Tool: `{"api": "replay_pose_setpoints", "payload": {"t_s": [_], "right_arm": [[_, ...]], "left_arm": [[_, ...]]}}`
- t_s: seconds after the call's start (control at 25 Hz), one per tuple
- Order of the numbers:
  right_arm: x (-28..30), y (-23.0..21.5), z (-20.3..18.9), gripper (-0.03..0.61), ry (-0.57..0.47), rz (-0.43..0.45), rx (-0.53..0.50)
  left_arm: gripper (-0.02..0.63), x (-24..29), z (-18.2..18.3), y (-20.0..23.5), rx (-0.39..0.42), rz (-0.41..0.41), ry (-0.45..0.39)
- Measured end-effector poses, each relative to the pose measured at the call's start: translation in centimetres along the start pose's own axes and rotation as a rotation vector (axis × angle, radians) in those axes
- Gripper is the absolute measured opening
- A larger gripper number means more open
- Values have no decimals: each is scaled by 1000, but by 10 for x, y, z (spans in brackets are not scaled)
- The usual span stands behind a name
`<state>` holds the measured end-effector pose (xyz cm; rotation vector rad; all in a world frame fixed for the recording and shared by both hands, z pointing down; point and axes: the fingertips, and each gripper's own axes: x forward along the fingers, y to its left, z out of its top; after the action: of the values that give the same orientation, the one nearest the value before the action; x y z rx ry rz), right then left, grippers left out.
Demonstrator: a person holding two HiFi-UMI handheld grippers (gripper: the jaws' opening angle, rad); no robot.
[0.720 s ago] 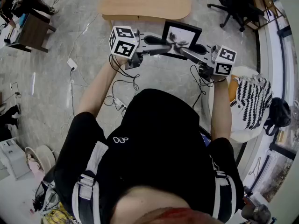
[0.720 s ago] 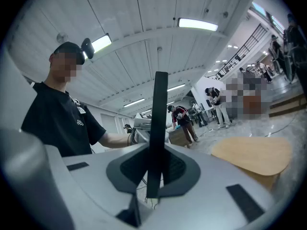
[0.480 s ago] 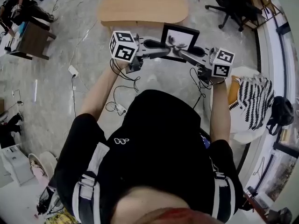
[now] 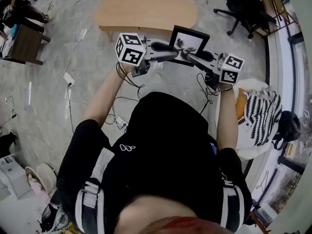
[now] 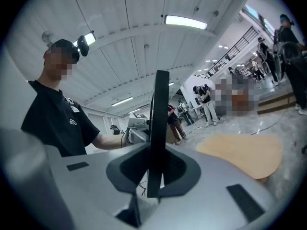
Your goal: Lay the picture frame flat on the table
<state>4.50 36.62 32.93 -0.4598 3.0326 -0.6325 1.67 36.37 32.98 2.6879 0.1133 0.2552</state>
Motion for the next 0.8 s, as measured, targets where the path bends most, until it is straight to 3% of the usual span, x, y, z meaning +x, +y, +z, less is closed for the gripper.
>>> {"api": "replay_pose_setpoints", "payload": {"t_s": [0.24, 0.52, 0.8], "right_arm": [[38, -123, 40, 46, -5, -37, 72], [107, -276, 101, 46, 70, -114, 173], [143, -369, 114, 48, 66, -157, 267]], "left_arm": [[60, -14, 45, 132, -76, -10, -69], [60, -53, 110, 293, -169, -14, -103], [60, -67, 124, 393, -270, -24, -103]]}}
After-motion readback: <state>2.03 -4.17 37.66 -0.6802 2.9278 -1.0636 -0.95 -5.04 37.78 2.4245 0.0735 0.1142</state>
